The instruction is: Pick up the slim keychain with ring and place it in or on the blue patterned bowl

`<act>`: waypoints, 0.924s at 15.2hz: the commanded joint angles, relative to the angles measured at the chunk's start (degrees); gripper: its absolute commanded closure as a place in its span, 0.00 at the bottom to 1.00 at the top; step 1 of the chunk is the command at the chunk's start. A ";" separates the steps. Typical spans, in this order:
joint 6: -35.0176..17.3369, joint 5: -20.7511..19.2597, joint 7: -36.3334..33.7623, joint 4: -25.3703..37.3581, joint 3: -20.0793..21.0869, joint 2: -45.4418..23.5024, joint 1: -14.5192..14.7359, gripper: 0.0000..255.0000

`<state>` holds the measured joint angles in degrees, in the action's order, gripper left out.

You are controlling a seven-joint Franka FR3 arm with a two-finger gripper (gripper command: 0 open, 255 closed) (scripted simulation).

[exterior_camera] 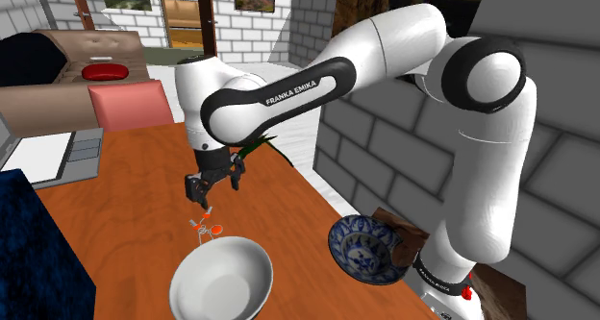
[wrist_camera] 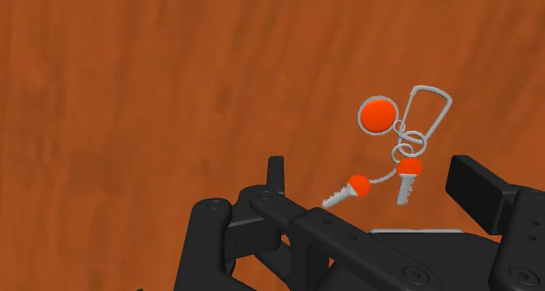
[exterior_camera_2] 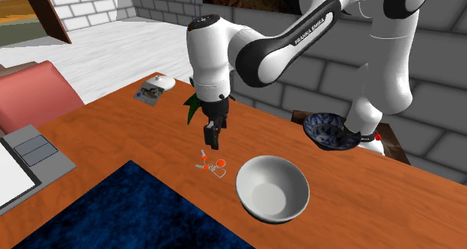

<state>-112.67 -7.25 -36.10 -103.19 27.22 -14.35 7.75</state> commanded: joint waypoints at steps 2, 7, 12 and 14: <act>0.96 -3.14 -3.11 6.88 -0.13 -7.52 2.94 0.00; 1.33 -5.77 -5.25 13.44 -0.97 -14.98 6.13 0.00; -1.96 -6.43 -5.70 11.14 -1.35 -16.09 6.15 0.00; -2.34 -6.51 -5.75 10.89 -1.40 -16.23 6.16 0.00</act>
<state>-114.70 -13.71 -41.83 -92.06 25.85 -30.53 13.93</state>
